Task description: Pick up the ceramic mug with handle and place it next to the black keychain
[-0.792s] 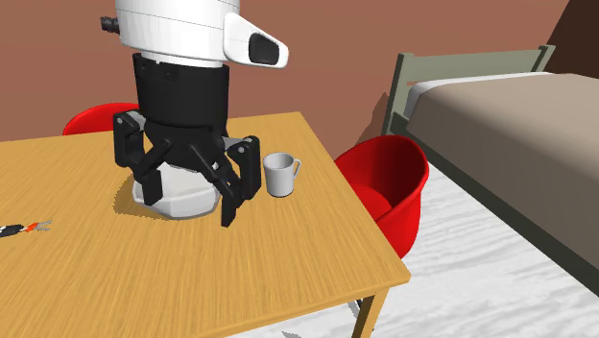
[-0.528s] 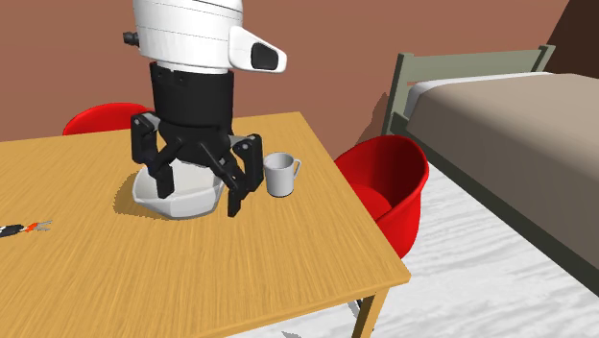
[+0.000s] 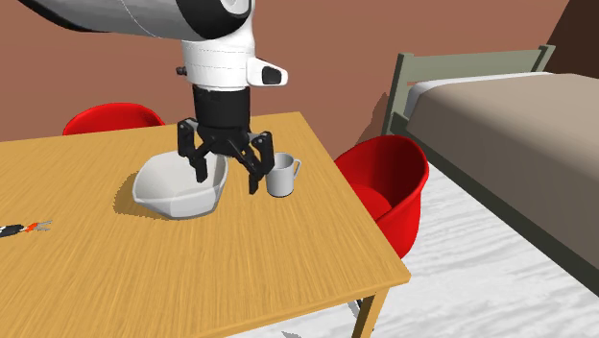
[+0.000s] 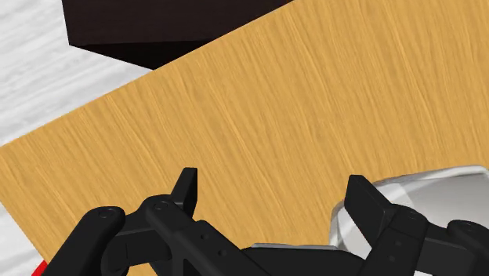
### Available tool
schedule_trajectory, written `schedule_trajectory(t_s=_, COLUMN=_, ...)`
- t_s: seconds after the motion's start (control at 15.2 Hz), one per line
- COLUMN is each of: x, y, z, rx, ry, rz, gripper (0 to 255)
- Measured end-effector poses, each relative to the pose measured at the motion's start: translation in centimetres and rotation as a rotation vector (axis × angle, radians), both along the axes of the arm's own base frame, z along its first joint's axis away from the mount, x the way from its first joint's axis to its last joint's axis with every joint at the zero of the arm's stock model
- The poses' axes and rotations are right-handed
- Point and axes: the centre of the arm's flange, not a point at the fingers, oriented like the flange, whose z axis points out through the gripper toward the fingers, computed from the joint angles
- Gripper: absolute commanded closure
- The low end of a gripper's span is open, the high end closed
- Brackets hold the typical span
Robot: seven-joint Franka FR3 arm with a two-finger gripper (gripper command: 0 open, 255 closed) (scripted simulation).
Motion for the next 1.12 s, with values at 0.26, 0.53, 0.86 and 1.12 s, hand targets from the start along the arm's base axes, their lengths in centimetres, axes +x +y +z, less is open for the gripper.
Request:
schedule_trajectory(t_s=0.26, x=4.5, y=1.1, z=-1.7, rx=-0.028, ry=-0.020, rz=-0.010, gripper=0)
schedule_trajectory(t_s=0.53, x=9.0, y=1.8, z=-3.9, rx=-0.055, ry=-0.039, rz=-0.020, gripper=0)
schedule_trajectory(t_s=0.86, x=15.0, y=2.6, z=-6.7, rx=-0.089, ry=-0.064, rz=-0.033, gripper=0)
schedule_trajectory(t_s=1.12, x=19.7, y=2.9, z=-8.3, rx=-0.117, ry=-0.082, rz=-0.043, gripper=0)
